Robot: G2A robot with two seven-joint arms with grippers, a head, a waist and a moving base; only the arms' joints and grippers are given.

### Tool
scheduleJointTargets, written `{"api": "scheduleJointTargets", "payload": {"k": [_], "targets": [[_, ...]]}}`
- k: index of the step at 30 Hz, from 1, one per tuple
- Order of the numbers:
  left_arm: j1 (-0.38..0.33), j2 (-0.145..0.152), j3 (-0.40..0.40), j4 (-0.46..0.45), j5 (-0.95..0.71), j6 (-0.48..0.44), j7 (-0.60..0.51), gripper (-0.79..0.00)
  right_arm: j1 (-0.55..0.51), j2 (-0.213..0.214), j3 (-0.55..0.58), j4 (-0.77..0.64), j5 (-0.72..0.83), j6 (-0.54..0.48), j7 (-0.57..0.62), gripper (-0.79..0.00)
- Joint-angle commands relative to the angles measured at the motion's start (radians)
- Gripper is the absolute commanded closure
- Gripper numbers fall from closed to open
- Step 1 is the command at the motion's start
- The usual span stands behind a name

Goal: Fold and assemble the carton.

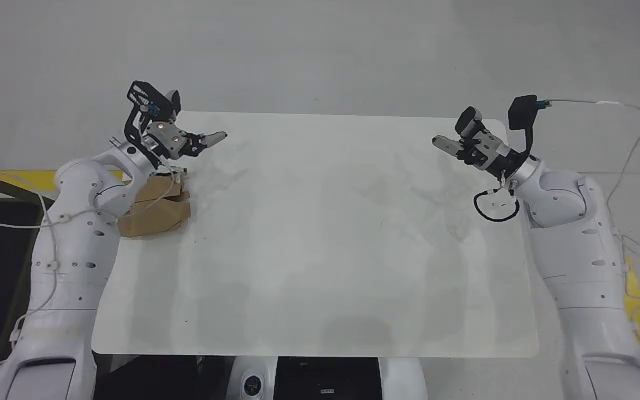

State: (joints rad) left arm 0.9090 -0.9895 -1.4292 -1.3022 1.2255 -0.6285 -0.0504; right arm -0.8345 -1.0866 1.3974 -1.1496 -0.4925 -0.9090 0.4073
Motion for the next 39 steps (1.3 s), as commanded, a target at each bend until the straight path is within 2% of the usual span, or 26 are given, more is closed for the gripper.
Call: {"api": "scheduleJointTargets", "payload": {"k": [1, 4, 11, 15, 17, 24, 31, 39], "targets": [[0.017, 0.001, -0.011, -0.005, -0.005, 0.052, 0.012, -0.785, 0.0, 0.0, 0.0, 0.0, 0.0, 0.0, 0.0, -0.785], [0.022, 0.004, -0.042, 0.01, -0.055, 0.048, -0.01, -0.785, 0.0, 0.0, 0.0, 0.0, 0.0, 0.0, 0.0, -0.785], [0.021, 0.021, -0.122, 0.079, -0.173, -0.015, -0.161, -0.785, 0.0, 0.0, 0.0, 0.0, 0.0, 0.0, 0.0, -0.785], [-0.004, 0.034, -0.176, 0.161, -0.33, -0.102, -0.284, -0.785, 0.0, 0.0, 0.0, 0.0, 0.0, 0.0, 0.0, -0.785], [-0.021, 0.038, -0.185, 0.21, -0.437, -0.173, -0.356, -0.785, 0.0, 0.0, 0.0, 0.0, 0.0, 0.0, 0.0, -0.785], [-0.107, 0.065, -0.235, 0.385, -0.674, -0.262, -0.552, -0.785, 0.0, 0.0, 0.0, 0.0, 0.0, 0.0, 0.0, -0.785], [-0.154, 0.095, -0.28, 0.514, -0.834, -0.271, -0.69, -0.785, 0.0, 0.0, 0.0, 0.0, 0.0, 0.0, 0.0, -0.785], [-0.189, 0.135, -0.323, 0.628, -0.823, -0.234, -0.736, -0.785, 0.0, 0.0, 0.0, 0.0, 0.0, 0.0, 0.0, -0.785]]}}
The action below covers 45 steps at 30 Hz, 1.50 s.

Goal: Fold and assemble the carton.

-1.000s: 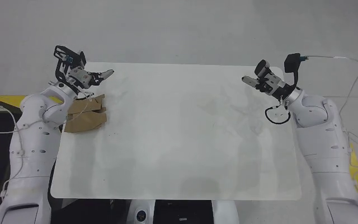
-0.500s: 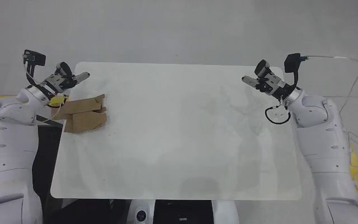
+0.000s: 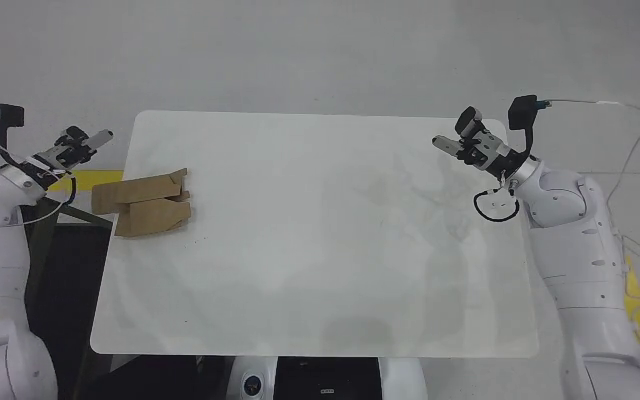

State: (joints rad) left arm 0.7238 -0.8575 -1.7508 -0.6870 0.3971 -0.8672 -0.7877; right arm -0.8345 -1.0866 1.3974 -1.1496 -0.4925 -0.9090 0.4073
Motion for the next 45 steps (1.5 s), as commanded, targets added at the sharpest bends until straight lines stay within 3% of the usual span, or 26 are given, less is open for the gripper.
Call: {"api": "scheduleJointTargets", "payload": {"k": [1, 13, 21, 25, 33, 42, 43, 45], "targets": [[-0.01, 0.008, -0.004, 0.025, 0.017, 0.012, 0.006, -0.785, 0.0, 0.0, 0.0, 0.0, 0.0, 0.0, 0.0, -0.785], [-0.05, 0.061, -0.001, 0.151, 0.192, 0.013, 0.076, -0.785, 0.0, 0.0, 0.0, 0.0, 0.0, 0.0, 0.0, -0.785], [-0.074, 0.079, 0.056, 0.223, 0.391, 0.113, 0.195, -0.785, 0.0, 0.0, 0.0, 0.0, 0.0, 0.0, 0.0, -0.785], [-0.089, 0.077, 0.105, 0.25, 0.487, 0.171, 0.24, -0.785, 0.0, 0.0, 0.0, 0.0, 0.0, 0.0, 0.0, -0.785], [-0.138, 0.045, 0.189, 0.333, 0.514, 0.15, 0.247, -0.785, 0.0, 0.0, 0.0, 0.0, 0.0, 0.0, 0.0, -0.785], [-0.178, 0.036, 0.219, 0.399, 0.479, 0.038, 0.22, -0.785, 0.0, 0.0, 0.0, 0.0, 0.0, 0.0, 0.0, -0.785], [-0.179, 0.037, 0.222, 0.402, 0.482, 0.039, 0.219, -0.767, 0.0, 0.0, 0.0, 0.0, 0.0, 0.0, 0.0, -0.785], [-0.181, 0.037, 0.23, 0.407, 0.489, 0.036, 0.219, -0.517, 0.0, 0.0, 0.0, 0.0, 0.0, 0.0, 0.0, -0.785]]}}
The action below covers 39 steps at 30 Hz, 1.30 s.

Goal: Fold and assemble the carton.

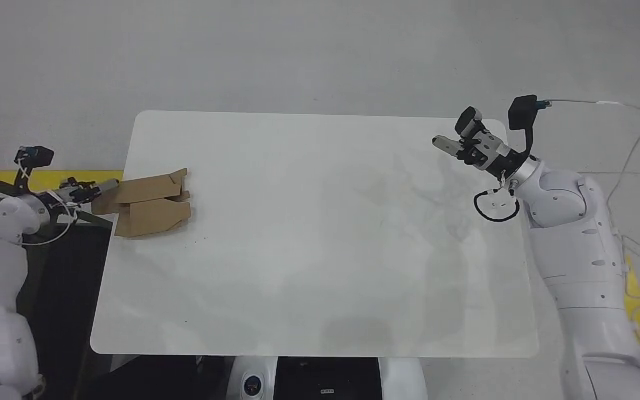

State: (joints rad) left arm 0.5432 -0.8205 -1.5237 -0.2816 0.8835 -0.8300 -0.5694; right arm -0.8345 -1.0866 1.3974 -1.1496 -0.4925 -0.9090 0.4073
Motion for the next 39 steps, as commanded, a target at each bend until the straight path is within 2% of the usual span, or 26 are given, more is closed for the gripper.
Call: {"api": "scheduleJointTargets", "payload": {"k": [1, 8, 10, 12, 22, 32, 39], "targets": [[-0.002, 0.0, 0.006, 0.006, 0.002, -0.007, 0.002, -0.409, 0.0, 0.0, 0.0, 0.0, 0.0, 0.0, 0.0, -0.785], [-0.012, 0.005, 0.016, 0.024, -0.009, -0.04, 0.002, -0.16, 0.0, 0.0, 0.0, 0.0, 0.0, 0.0, 0.0, -0.785], [-0.014, 0.006, 0.019, 0.028, -0.015, -0.051, 0.0, -0.046, 0.0, 0.0, 0.0, 0.0, 0.0, 0.0, 0.0, -0.785], [-0.016, 0.005, 0.019, 0.034, -0.03, -0.065, 0.001, 0.0, 0.0, 0.0, 0.0, 0.0, 0.0, 0.0, 0.0, -0.785], [-0.032, 0.014, -0.01, 0.058, -0.168, -0.182, -0.032, 0.0, 0.0, 0.0, 0.0, 0.0, 0.0, 0.0, 0.0, -0.785], [-0.014, 0.022, -0.034, -0.005, -0.359, -0.181, -0.135, 0.0, 0.0, 0.0, 0.0, 0.0, 0.0, 0.0, 0.0, -0.785], [-0.036, -0.016, -0.002, -0.026, -0.461, -0.115, -0.201, 0.0, 0.0, 0.0, 0.0, 0.0, 0.0, 0.0, 0.0, -0.785]]}}
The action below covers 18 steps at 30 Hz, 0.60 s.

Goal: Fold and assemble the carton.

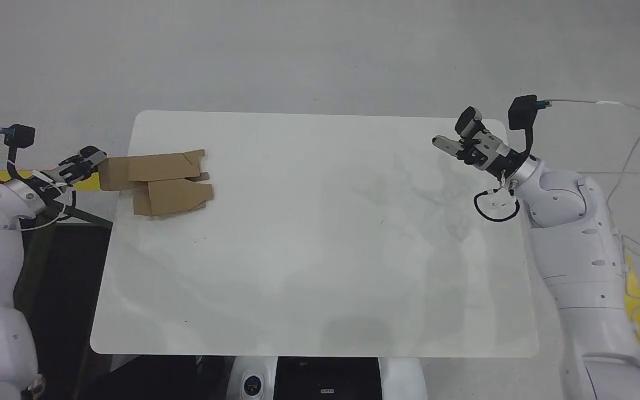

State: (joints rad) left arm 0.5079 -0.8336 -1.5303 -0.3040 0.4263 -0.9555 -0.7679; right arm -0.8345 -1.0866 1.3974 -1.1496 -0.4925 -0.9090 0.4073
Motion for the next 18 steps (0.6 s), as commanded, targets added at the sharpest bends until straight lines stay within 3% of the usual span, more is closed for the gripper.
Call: {"api": "scheduleJointTargets", "payload": {"k": [1, 17, 18], "targets": [[-0.003, -0.006, 0.01, -0.008, -0.004, 0.028, 0.0, 0.0, 0.0, 0.0, 0.0, 0.0, 0.0, 0.0, 0.0, -0.785], [0.01, 0.022, 0.045, 0.036, 0.115, 0.202, 0.181, 0.0, 0.0, 0.0, 0.0, 0.0, 0.0, 0.0, 0.0, -0.785], [0.011, 0.023, 0.047, 0.037, 0.119, 0.205, 0.189, -0.089, 0.0, 0.0, 0.0, 0.0, 0.0, 0.0, 0.0, -0.785]]}}
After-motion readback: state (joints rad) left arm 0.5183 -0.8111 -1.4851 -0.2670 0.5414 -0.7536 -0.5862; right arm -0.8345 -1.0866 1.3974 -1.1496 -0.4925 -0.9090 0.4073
